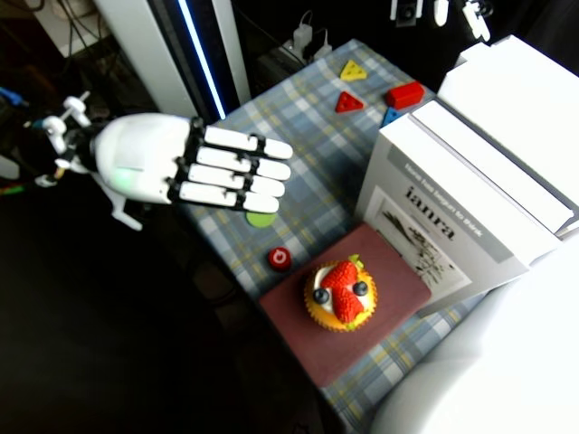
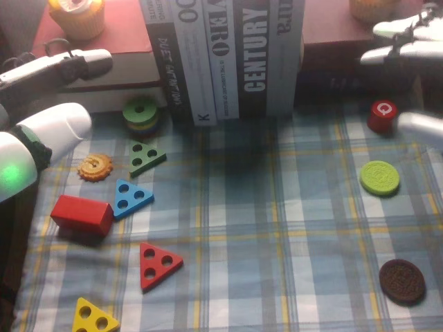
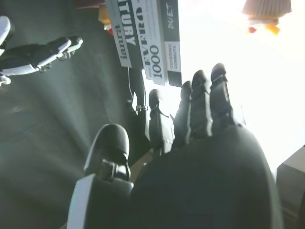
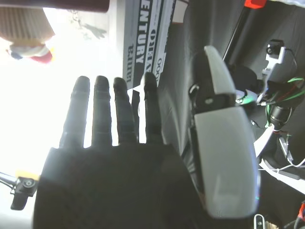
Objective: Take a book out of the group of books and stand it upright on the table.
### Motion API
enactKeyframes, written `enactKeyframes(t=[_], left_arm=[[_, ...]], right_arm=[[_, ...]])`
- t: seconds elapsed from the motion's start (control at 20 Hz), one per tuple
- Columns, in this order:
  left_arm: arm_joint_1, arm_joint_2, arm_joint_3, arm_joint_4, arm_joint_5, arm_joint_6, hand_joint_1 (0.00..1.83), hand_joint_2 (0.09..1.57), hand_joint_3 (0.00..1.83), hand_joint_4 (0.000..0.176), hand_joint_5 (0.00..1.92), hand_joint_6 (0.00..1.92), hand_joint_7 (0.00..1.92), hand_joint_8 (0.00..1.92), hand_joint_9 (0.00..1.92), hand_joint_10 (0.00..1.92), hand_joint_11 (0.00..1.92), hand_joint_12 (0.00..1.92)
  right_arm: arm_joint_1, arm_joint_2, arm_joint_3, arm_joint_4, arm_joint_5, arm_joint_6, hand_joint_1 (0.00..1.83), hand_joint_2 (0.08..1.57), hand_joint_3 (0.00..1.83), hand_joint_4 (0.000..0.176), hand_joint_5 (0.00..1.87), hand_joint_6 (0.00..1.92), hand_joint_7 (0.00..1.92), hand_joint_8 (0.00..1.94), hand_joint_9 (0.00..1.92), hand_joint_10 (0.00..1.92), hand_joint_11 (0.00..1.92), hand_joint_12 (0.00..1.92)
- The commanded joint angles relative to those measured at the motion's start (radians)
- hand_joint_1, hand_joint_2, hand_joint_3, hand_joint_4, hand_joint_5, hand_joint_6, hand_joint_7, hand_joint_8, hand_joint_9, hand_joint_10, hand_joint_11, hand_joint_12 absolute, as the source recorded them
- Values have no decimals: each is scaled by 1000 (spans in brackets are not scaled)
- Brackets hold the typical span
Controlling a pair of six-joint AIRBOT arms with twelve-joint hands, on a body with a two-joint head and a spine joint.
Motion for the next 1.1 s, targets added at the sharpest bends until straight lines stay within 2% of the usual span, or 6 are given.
enactKeyframes(t=[0.0, 0.05, 0.15, 0.2, 0.9, 1.05], left_arm=[[-10, -2, 7, 10, -124, -5, 66, 1439, 5, 135, 423, 6, 276, 5, 215, 8, 48, 348], [-10, -2, 7, 10, -123, -6, 66, 1439, 5, 135, 423, 6, 276, 5, 215, 8, 48, 348], [-10, -2, 10, 10, -117, -6, 58, 1446, 3, 121, 450, 7, 262, 0, 201, 1, 41, 329], [-10, -3, 11, 10, -115, -6, 53, 1447, 3, 121, 453, 6, 256, 0, 197, 0, 32, 320], [-11, -6, 23, 13, -95, -7, 218, 1422, 0, 173, 481, 12, 286, 3, 242, 2, 5, 313], [-11, -6, 24, 14, -93, -7, 243, 1405, 0, 176, 498, 8, 287, 8, 245, 4, 23, 286]], right_arm=[[21, -5, 5, 20, 156, 2, 185, 1362, 1, 35, 429, 0, 272, 0, 265, 1, 61, 584], [36, -8, 10, 20, 163, 0, 185, 1362, 1, 35, 429, 0, 272, 0, 265, 1, 61, 584], [85, -19, 22, 11, 167, -11, 26, 1330, 0, 154, 223, 2, 76, 4, 36, 3, 1, 173], [116, -32, 37, 1, 164, -12, 4, 1298, 0, 172, 181, 4, 32, 6, 6, 0, 0, 34], [534, -197, 217, -303, -312, -11, 0, 1120, 0, 176, 206, 2, 0, 0, 2, 0, 25, 410], [552, -210, 234, -324, -361, -11, 0, 1134, 0, 176, 192, 0, 0, 0, 0, 0, 0, 7]])
